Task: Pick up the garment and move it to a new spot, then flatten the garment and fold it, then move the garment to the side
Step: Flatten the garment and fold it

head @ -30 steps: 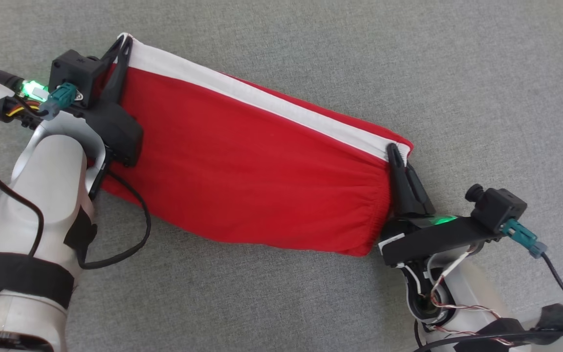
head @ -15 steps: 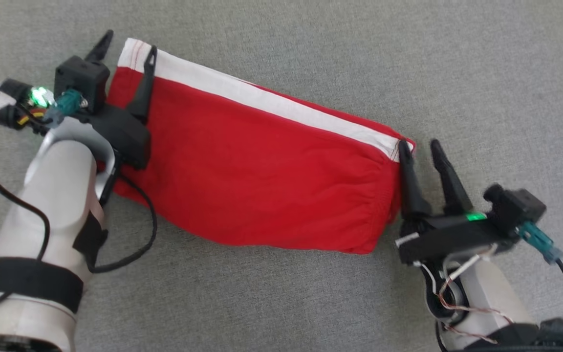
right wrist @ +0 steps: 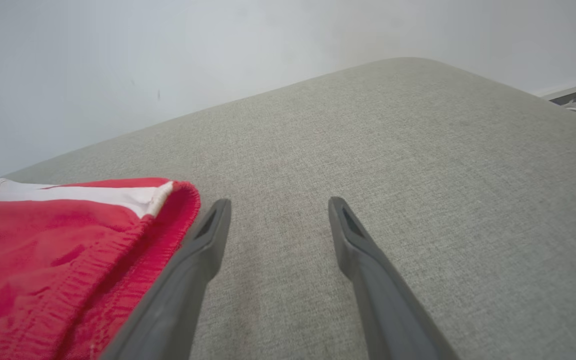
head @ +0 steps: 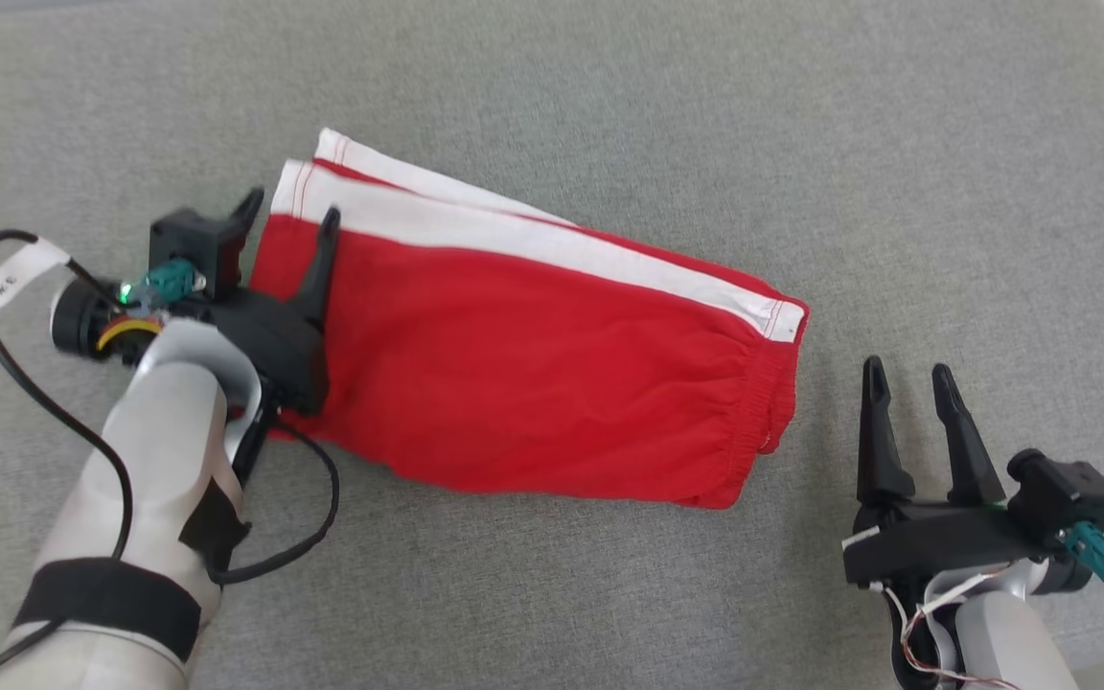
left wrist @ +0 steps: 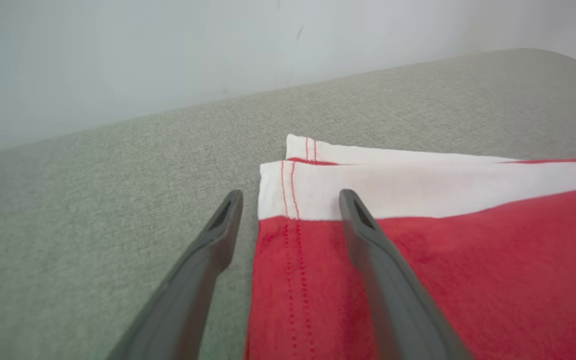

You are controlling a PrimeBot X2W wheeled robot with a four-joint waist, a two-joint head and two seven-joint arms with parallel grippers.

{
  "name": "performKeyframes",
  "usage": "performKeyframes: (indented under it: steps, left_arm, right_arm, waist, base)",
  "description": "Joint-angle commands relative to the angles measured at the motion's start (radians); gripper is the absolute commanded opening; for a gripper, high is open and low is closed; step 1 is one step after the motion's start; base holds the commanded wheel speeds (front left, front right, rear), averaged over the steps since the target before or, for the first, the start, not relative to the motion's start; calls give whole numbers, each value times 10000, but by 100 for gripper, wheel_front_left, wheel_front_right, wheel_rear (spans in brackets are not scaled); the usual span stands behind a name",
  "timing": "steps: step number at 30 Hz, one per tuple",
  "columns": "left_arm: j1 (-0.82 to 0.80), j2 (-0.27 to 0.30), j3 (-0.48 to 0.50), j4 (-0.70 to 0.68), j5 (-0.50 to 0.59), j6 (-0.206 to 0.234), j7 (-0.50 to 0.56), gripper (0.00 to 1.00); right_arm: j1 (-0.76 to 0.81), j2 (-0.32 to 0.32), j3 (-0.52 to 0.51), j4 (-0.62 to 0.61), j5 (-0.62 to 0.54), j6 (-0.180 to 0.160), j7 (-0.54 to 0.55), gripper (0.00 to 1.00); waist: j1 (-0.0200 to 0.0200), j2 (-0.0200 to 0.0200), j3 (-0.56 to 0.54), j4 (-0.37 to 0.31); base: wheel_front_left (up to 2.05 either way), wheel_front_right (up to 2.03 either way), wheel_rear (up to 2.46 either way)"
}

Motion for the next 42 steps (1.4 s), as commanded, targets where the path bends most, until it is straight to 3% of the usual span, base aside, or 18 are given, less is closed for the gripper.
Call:
performKeyframes:
  steps: [1,17,27,42]
  left_arm:
    - [255,1,36,172,-127,-71,6,100]
    - [157,-70,-66,561,-413,33,-1,100]
    - [482,-125,-133,1483,-637,59,18,100]
    - [148,-130,-428,2000,-741,-31,8,100]
  right_arm:
    - [129,30,-19,-18,-84,-7,-7,100]
    - [419,118,66,231,46,-7,-7,100]
    - [830,130,-85,341,113,-7,-7,100]
    - [651,132,136,293,225,-7,-7,100]
  waist:
    - [1,-1,-155,88]
    - [1,-1,-723,-50]
    - [1,-1,-1276,53]
    - [1,-1,-949,-144]
  base:
    - [0,0,0]
    - [0,0,0]
    - [0,0,0]
    - [0,0,0]
